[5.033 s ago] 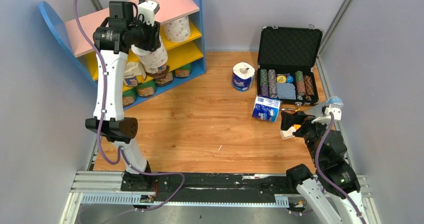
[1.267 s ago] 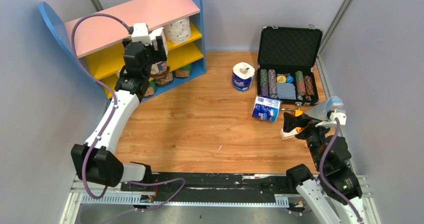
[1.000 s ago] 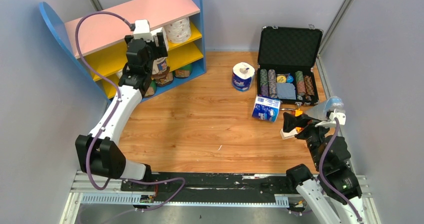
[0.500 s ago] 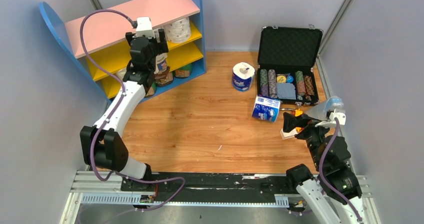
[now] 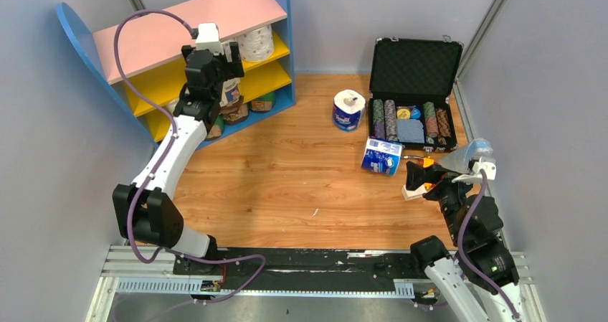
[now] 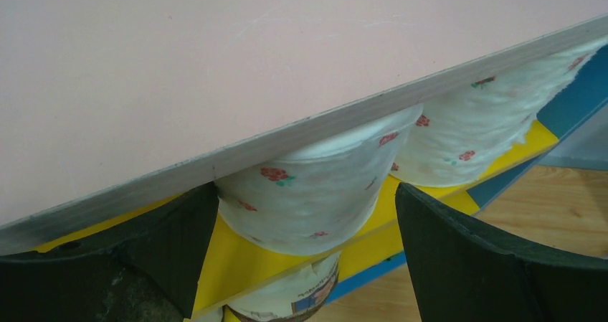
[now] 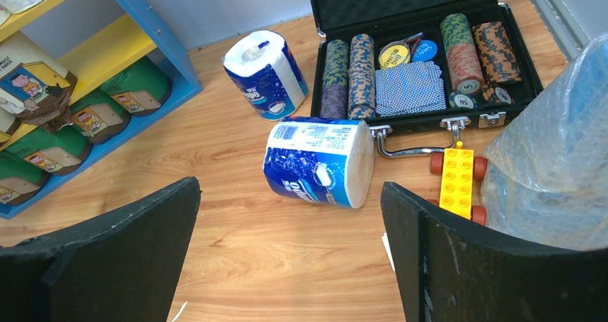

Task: Place and organize the paper towels onto the shelf
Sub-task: Place the paper towel on the shelf, then move the paper towel to the center of the board.

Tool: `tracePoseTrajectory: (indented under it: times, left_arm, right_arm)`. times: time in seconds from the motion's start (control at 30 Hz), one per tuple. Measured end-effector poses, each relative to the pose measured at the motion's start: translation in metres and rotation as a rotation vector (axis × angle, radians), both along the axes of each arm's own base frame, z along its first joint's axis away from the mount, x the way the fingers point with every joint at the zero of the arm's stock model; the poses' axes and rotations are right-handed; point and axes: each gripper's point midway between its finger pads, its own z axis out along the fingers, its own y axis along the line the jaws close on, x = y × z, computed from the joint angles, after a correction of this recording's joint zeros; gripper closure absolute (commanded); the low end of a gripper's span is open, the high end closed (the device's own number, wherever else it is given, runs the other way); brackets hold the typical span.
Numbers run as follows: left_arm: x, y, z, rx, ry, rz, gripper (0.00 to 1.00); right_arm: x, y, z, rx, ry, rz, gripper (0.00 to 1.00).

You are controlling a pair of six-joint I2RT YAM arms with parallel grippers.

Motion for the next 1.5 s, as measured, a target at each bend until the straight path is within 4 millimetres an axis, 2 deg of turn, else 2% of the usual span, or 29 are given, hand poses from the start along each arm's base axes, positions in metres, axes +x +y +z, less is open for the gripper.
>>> tracePoseTrajectory:
  times: [0.13, 0.3, 0.5, 0.57, 0.67, 0.7, 0.8, 0.93, 1.03, 1.17, 1.27, 1.5]
  left_arm:
    - [-0.015, -0.007, 0.001, -0.036, 0.034, -0.039, 0.00]
    - [-0.048, -0.027, 0.013, -0.075, 0.057, -0.088, 0.00]
    - [-0.093, -0.086, 0.037, -0.118, 0.024, -0.249, 0.00]
    - [-0.104, -0.110, 0.037, -0.128, 0.022, -0.314, 0.00]
    - [-0.109, -0.144, 0.027, -0.132, 0.045, -0.401, 0.00]
    - [-0.106, -0.150, 0.023, -0.133, 0.051, -0.412, 0.00]
    - [-0.096, -0.192, -0.002, -0.124, 0.094, -0.497, 0.00]
    - [-0.072, -0.234, -0.055, -0.098, 0.180, -0.556, 0.00]
    - [-0.051, -0.257, -0.098, -0.085, 0.239, -0.571, 0.00]
    - [-0.028, -0.283, -0.136, -0.090, 0.294, -0.600, 0.00]
    - [-0.015, -0.299, -0.148, -0.110, 0.297, -0.624, 0.01]
    - [0.013, -0.331, -0.158, -0.163, 0.252, -0.670, 0.01]
  right_arm:
    - [0.000, 0.000, 0.000, 0.001, -0.001, 0.000, 0.00]
    - [-0.002, -0.001, 0.002, 0.005, -0.012, -0.002, 0.00]
    - [-0.002, -0.002, 0.003, 0.005, -0.015, -0.005, 0.00]
    - [-0.002, -0.002, 0.003, 0.005, -0.015, -0.005, 0.00]
    - [-0.002, -0.003, 0.003, 0.005, -0.016, -0.010, 0.00]
    - [-0.002, -0.003, 0.003, 0.005, -0.016, -0.013, 0.00]
    - [-0.002, -0.005, 0.003, 0.004, -0.016, -0.026, 0.00]
    - [-0.001, -0.007, 0.003, 0.003, -0.016, -0.035, 0.00]
    - [-0.001, -0.007, 0.003, 0.002, -0.016, -0.037, 0.00]
    - [-0.001, -0.008, 0.003, 0.002, -0.016, -0.043, 0.00]
    - [-0.001, -0.009, 0.002, 0.000, -0.012, -0.046, 0.00]
    - [0.005, -0.006, -0.004, -0.015, 0.023, -0.044, 0.00]
